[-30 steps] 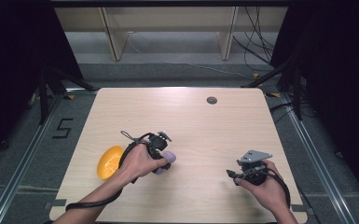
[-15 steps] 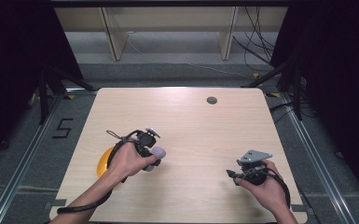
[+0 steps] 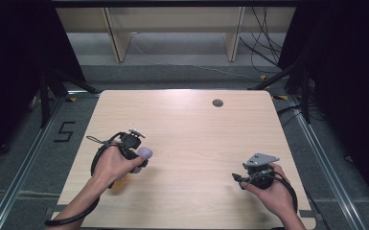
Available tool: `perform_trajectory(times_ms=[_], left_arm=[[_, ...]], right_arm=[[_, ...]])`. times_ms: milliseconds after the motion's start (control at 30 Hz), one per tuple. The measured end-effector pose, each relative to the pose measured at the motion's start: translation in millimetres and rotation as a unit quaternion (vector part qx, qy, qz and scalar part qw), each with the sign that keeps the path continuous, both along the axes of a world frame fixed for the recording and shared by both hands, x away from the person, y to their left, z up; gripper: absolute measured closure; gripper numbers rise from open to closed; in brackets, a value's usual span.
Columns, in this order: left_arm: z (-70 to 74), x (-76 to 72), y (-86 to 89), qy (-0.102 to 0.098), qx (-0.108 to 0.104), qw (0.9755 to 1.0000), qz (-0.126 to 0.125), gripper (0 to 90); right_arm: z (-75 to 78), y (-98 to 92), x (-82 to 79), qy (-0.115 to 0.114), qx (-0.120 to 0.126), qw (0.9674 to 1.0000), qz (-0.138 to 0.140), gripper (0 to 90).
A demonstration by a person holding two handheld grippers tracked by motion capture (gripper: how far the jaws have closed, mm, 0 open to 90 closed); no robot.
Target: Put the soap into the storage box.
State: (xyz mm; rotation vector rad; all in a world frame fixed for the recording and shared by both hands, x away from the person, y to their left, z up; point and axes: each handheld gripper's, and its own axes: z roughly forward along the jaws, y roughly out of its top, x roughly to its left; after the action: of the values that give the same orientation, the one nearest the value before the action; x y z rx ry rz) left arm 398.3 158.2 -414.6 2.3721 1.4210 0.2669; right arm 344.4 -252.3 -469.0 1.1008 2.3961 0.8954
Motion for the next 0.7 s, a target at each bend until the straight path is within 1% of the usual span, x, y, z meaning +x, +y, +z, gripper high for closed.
perform_trajectory(times_ms=[67, 100, 167, 200, 233, 300, 400, 433, 500, 667, 700], left_arm=[[-0.2, -1.1, 4.3, 0.001, -0.005, 0.9999, 0.015, 48.3], [0.5, -0.6, 7.6, -0.001, 0.002, 0.9999, 0.012, 48.3], [0.2, -1.2, 11.7, -0.003, -0.005, 0.9996, 0.029, 48.3], [1.3, 0.2, 15.9, -0.006, 0.003, 0.9998, 0.019, 48.3], [1.5, -0.9, 17.4, -0.006, -0.002, 0.9994, 0.035, 48.3], [2.1, 0.4, 22.5, -0.011, 0.002, 0.9994, 0.032, 48.3], [2.4, -0.1, 27.0, -0.018, 0.001, 0.9987, 0.049, 48.3], [3.0, 0.4, 29.3, -0.016, 0.005, 0.9987, 0.047, 48.3], [2.7, 0.4, 31.6, -0.019, 0.005, 0.9982, 0.056, 48.3], [2.8, 1.2, 37.3, -0.027, 0.007, 0.9976, 0.063, 48.3], [2.8, 1.1, 38.0, -0.026, 0.006, 0.9975, 0.066, 48.3]], right_arm=[[0.2, 0.3, 0.3, 0.0, 0.0, 1.0, 0.001, 42.7], [0.4, 0.1, 0.9, -0.002, -0.002, 1.0, 0.003, 42.8], [0.4, 1.2, 1.1, 0.003, 0.003, 1.0, 0.0, 42.8], [0.4, 1.2, 1.1, 0.003, 0.003, 1.0, 0.0, 42.8], [0.2, 1.2, 1.4, 0.002, 0.002, 1.0, 0.001, 42.8], [0.1, 1.4, 1.9, 0.001, 0.001, 1.0, 0.002, 42.8], [0.1, 1.5, 2.2, 0.001, 0.0, 1.0, 0.004, 42.8], [0.1, 1.6, 2.2, 0.001, -0.001, 1.0, 0.004, 42.8], [0.3, 1.6, 2.2, 0.0, -0.001, 1.0, 0.004, 42.8], [0.4, 1.4, 2.2, 0.001, -0.001, 1.0, 0.004, 42.8], [0.4, 1.6, 2.1, 0.0, 0.0, 1.0, 0.003, 42.8]])
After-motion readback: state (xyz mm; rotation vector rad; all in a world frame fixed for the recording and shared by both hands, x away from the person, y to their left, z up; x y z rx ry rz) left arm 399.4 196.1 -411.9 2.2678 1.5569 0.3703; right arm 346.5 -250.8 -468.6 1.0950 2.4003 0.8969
